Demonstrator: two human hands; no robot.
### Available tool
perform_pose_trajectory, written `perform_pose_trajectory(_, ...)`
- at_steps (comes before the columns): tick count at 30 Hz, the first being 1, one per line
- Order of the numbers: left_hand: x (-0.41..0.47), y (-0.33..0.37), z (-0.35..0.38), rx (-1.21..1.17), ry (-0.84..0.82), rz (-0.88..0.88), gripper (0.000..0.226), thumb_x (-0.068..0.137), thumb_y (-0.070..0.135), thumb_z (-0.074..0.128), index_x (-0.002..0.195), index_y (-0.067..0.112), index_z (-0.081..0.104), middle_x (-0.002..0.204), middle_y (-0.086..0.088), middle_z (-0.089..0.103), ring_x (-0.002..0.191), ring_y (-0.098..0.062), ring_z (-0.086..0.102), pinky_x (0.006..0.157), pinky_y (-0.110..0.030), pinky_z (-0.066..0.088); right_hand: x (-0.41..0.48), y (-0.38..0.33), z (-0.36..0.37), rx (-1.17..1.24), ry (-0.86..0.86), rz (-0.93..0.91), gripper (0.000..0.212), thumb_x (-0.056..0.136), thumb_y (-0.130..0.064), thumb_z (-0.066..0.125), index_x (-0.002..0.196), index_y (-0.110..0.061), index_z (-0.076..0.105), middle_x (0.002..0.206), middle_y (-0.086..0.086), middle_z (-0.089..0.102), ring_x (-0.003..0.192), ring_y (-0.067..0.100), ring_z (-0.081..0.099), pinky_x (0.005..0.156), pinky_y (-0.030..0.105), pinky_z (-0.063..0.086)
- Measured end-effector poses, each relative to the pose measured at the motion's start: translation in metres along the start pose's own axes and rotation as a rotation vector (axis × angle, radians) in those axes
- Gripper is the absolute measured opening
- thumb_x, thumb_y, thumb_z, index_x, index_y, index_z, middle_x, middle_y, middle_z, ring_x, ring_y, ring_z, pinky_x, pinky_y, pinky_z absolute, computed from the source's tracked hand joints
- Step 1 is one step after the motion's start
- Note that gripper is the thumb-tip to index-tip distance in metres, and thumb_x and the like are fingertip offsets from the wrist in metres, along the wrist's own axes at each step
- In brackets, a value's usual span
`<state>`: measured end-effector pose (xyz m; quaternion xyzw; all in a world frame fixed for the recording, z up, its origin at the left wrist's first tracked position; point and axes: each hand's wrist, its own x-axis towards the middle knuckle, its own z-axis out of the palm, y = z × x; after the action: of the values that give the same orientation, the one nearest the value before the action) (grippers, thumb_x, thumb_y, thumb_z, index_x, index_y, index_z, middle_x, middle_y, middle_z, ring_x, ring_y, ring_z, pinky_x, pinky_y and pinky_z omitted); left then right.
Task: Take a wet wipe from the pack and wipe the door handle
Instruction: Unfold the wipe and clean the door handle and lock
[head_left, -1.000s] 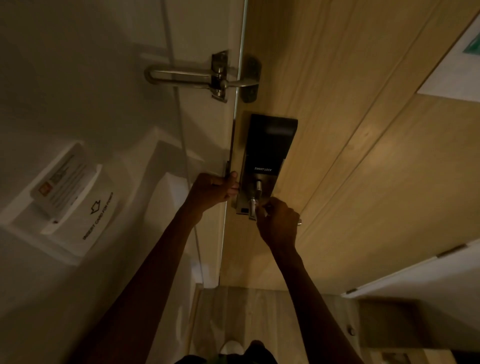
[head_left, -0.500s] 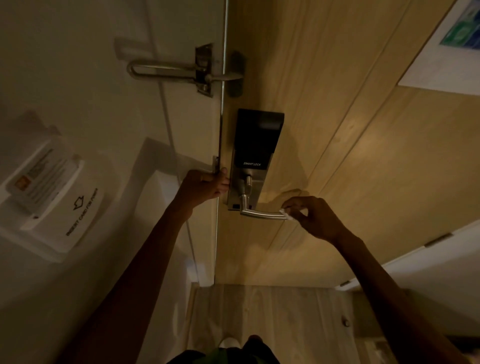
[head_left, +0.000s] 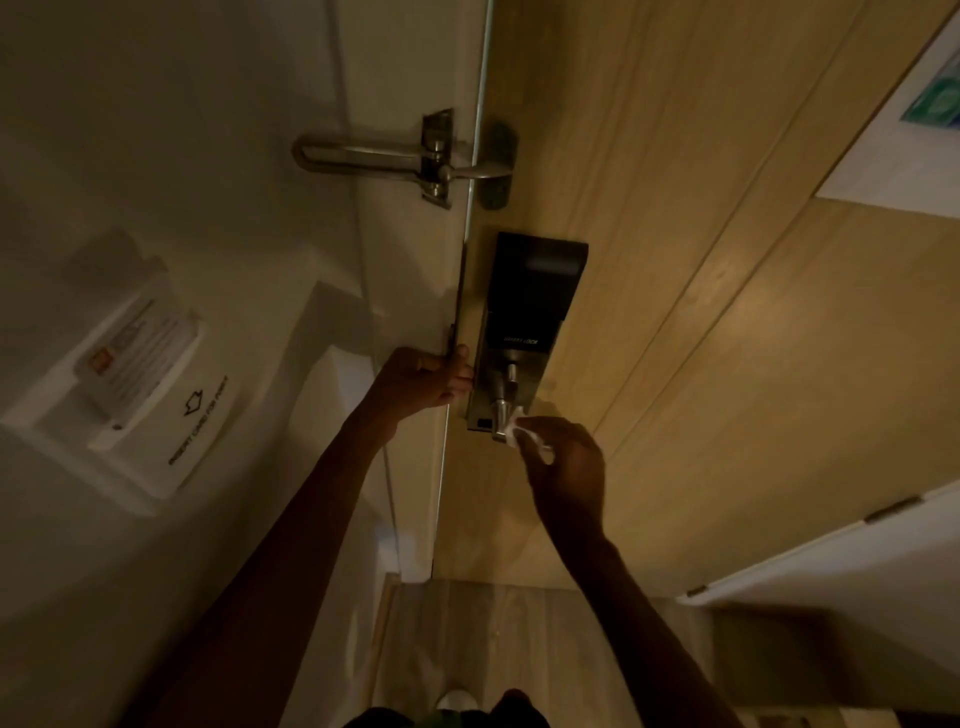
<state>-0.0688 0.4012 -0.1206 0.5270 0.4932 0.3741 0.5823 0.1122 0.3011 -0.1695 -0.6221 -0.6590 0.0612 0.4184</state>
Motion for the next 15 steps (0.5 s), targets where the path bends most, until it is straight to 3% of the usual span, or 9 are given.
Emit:
perform_pose_trajectory(3, -0.002, 0.002, 0.0, -0.026, 0.01, -0.029, 0.027, 0.095, 0.036, 0.055, 0.088, 0.014, 0.068, 0.087, -0.003, 0.073, 0.083, -0.017, 0.07, 0.066, -0.016, 0.055, 0.003, -0.011, 0.022, -0.126, 0.025, -0.111, 0.011, 0.088, -0.017, 0.069, 0.099, -0.015, 0.069, 0.099, 0.006, 0.071, 0.094, 0.02, 0.061, 0.08, 0.028, 0.047)
perform_pose_trajectory(6, -0.003, 0.003, 0.001, -0.051, 0.016, -0.019, 0.024, 0.094, 0.031, 0.058, 0.087, 0.012, 0.07, 0.089, -0.011, 0.07, 0.082, -0.022, 0.067, 0.063, -0.016, 0.053, 0.009, -0.009, 0.036, -0.378, 0.066, -0.29, 0.018, 0.08, -0.005, 0.073, 0.098, -0.007, 0.068, 0.094, 0.015, 0.068, 0.089, 0.031, 0.06, 0.073, 0.038, 0.054)
perform_pose_trajectory(10, -0.004, 0.007, 0.002, -0.139, -0.028, -0.042, 0.017, 0.096, 0.021, 0.056, 0.087, 0.012, 0.067, 0.083, -0.007, 0.063, 0.07, -0.015, 0.062, 0.054, -0.012, 0.049, 0.01, -0.002, 0.047, -0.478, 0.01, -0.368, 0.02, 0.089, -0.007, 0.063, 0.108, -0.003, 0.067, 0.114, 0.017, 0.066, 0.111, 0.034, 0.058, 0.091, 0.046, 0.05)
perform_pose_trajectory(15, -0.002, 0.0, -0.001, -0.027, 0.042, -0.023, 0.04, 0.089, 0.039, 0.063, 0.1, 0.002, 0.073, 0.092, -0.015, 0.075, 0.091, -0.023, 0.072, 0.076, -0.024, 0.058, 0.018, 0.003, 0.036, -0.567, -0.073, -0.559, 0.018, 0.088, -0.008, 0.063, 0.104, -0.001, 0.067, 0.117, 0.018, 0.064, 0.11, 0.036, 0.056, 0.09, 0.044, 0.048)
